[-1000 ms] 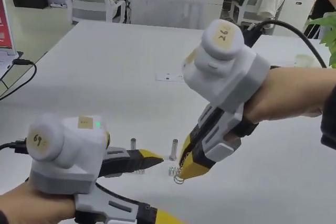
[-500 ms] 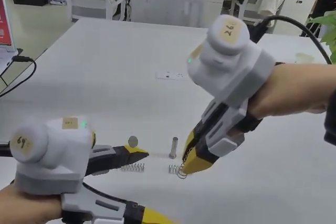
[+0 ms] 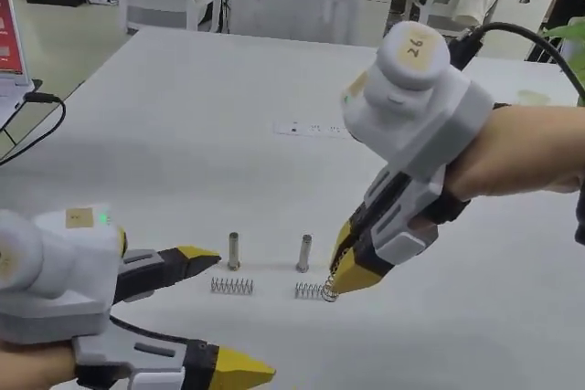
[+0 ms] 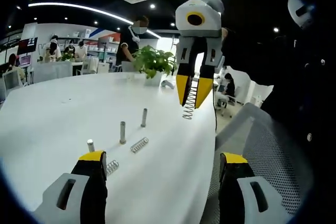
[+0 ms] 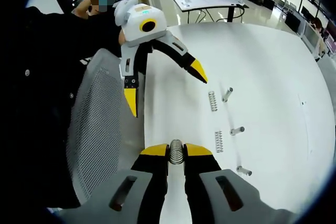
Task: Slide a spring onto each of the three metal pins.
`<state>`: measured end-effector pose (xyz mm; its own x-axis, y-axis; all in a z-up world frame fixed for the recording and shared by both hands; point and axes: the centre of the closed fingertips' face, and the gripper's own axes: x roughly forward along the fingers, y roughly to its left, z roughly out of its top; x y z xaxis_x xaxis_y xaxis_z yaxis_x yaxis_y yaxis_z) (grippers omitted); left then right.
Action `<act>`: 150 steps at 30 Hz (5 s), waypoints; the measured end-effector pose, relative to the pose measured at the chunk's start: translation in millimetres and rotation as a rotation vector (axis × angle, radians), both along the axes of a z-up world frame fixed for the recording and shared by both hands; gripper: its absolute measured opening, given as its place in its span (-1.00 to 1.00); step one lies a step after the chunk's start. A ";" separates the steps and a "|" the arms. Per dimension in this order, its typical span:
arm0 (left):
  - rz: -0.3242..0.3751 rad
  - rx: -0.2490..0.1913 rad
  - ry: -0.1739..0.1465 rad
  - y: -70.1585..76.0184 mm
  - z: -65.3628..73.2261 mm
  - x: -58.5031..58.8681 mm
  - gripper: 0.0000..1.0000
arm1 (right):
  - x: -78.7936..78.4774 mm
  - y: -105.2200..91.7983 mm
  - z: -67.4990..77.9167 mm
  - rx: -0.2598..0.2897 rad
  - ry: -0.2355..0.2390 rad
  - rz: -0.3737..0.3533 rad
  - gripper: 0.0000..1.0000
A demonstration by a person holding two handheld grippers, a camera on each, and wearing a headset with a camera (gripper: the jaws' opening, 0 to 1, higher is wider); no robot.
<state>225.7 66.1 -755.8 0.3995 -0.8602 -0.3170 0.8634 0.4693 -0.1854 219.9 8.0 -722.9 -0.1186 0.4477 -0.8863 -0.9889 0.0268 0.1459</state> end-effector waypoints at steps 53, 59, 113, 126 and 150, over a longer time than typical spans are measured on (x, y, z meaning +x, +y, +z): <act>0.114 0.017 -0.002 35.4 -11.3 6.0 0.68 | 103.9 -82.4 -35.0 -0.180 -0.152 -0.220 -0.83; 0.114 0.019 0.002 35.5 -12.3 5.0 0.68 | 115.7 -82.8 -42.1 -0.177 -0.160 -0.237 -0.83; 0.131 0.019 0.013 39.3 -11.9 7.6 0.63 | 136.2 -80.2 -95.9 -0.247 -0.110 -0.259 -0.83; 0.134 0.020 0.016 40.9 -12.8 7.6 0.62 | 136.8 -80.3 -113.2 -0.254 -0.096 -0.273 -0.82; 0.137 0.016 0.018 42.2 -12.7 6.3 0.61 | 140.8 -78.4 -118.3 -0.232 -0.088 -0.273 -0.72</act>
<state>232.0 108.3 -768.5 0.5067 -0.7929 -0.3385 0.7879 0.5853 -0.1914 360.7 -70.4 -841.2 0.0583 0.2385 -0.9694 -0.9493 0.3136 0.0200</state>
